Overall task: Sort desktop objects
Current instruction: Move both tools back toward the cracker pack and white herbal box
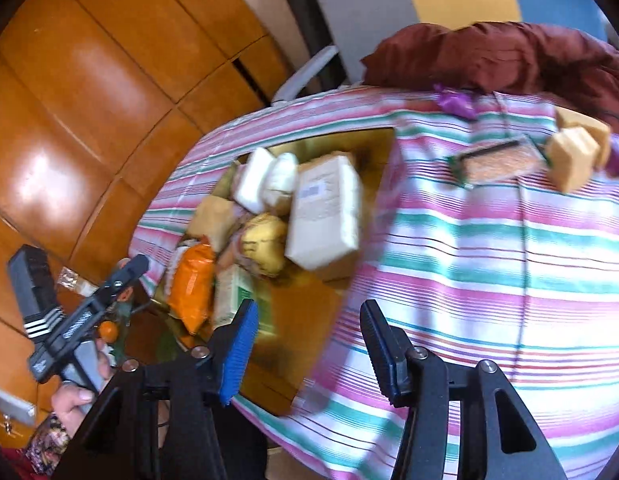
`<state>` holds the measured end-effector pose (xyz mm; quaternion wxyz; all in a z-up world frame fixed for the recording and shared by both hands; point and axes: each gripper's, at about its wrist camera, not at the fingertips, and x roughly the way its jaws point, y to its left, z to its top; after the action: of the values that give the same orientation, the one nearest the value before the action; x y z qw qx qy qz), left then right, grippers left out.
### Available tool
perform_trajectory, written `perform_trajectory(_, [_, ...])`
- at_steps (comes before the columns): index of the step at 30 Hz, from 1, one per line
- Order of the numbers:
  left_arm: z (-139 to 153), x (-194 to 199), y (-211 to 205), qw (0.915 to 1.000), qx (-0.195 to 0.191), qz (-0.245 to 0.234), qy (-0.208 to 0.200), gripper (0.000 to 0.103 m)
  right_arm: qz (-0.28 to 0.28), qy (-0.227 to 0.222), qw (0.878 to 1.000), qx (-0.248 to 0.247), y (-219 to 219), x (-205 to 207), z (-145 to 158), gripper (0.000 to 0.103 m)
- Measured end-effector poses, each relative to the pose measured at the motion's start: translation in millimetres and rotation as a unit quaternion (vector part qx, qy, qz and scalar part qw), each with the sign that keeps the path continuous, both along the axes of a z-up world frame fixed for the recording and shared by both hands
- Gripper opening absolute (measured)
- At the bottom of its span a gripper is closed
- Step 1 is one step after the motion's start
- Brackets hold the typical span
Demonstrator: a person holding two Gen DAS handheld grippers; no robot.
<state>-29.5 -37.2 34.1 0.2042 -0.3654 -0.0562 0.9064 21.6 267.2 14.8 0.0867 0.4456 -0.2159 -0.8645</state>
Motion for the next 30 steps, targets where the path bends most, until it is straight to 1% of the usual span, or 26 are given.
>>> perform_trajectory(3, [3.5,8.1,29.9,0.9992,-0.008,-0.040,0.001,0.061,-0.016,-0.014,1.000,0.013,19.3,8.0,-7.6,0.054])
perform_trajectory(7, [5.4,21.5,70.8,0.9958,-0.008,-0.091,0.001,0.061,-0.039,-0.035,0.998,0.036,49.6,23.2,-16.6,0.056])
perform_trajectory(13, [3.9,40.5,132.5,0.9865,-0.024,-0.162,-0.006,0.061,-0.081,-0.058,0.993,0.061,100.6,43.0,-25.8,0.057])
perform_trajectory(17, [0.1,52.0,166.4,0.9795,-0.035,-0.198,-0.012,0.061,-0.108,-0.070,0.988,0.087,136.6,52.3,-22.4,0.057])
perform_trajectory(18, [-0.8,54.2,173.2,0.9775,-0.037,-0.207,-0.015,0.061,-0.117,-0.075,0.986,0.097,148.5,52.9,-19.9,0.058])
perform_trajectory(20, [-3.8,57.5,185.6,0.9740,-0.042,-0.222,-0.021,0.061,-0.140,-0.076,0.980,0.122,175.3,53.6,-12.5,0.062])
perform_trajectory(22, [-6.3,60.5,195.3,0.9722,-0.047,-0.228,-0.025,0.061,-0.170,-0.076,0.970,0.153,204.7,53.6,-4.1,0.065])
perform_trajectory(23, [-7.5,61.6,200.0,0.9711,-0.047,-0.232,-0.028,0.061,-0.190,-0.074,0.964,0.172,224.5,52.7,1.2,0.070])
perform_trajectory(24, [-8.5,62.1,204.0,0.9703,-0.048,-0.235,-0.031,0.061,-0.203,-0.071,0.959,0.186,236.9,52.2,4.8,0.073])
perform_trajectory(25, [-9.1,62.1,207.1,0.9700,-0.050,-0.236,-0.033,0.061,-0.216,-0.066,0.953,0.200,250.5,50.9,8.0,0.078])
perform_trajectory(26, [-10.1,61.7,210.4,0.9695,-0.053,-0.237,-0.034,0.061,-0.227,-0.063,0.949,0.210,262.3,49.2,10.3,0.079])
perform_trajectory(27, [-10.9,61.4,213.9,0.9689,-0.056,-0.238,-0.036,0.061,-0.237,-0.058,0.945,0.218,277.3,46.4,10.7,0.079])
perform_trajectory(30, [-13.1,56.7,222.9,0.9681,-0.063,-0.239,-0.042,0.061,-0.252,-0.060,0.942,0.212,303.8,37.4,4.9,0.079])
